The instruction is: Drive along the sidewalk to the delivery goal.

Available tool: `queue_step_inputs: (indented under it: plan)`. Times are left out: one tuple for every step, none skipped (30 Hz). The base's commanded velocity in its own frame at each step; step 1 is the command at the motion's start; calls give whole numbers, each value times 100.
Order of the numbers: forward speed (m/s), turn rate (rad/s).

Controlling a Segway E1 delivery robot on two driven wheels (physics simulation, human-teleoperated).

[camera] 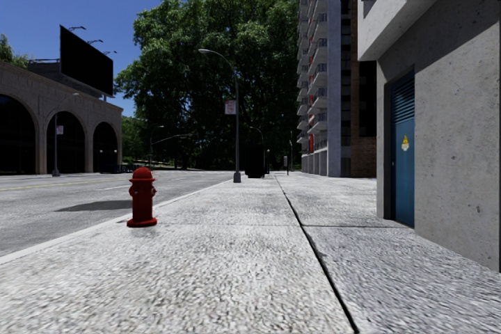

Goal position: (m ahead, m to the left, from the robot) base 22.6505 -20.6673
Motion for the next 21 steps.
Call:
queue_step_inputs:
  plan:
    - [200,0]
    - [200,0]
    - [200,0]
    - [200,0]
    - [200,0]
    - [200,0]
    - [200,-1]
    - [200,-3]
    - [200,-3]
    - [200,-6]
    - [200,-11]
    - [200,-11]
    - [200,-17]
    - [200,-19]
    - [200,-20]
    - [200,-20]
    - [200,-21]
    - [200,-22]
    - [200,-22]
    - [200,-22]
    - [200,-23]
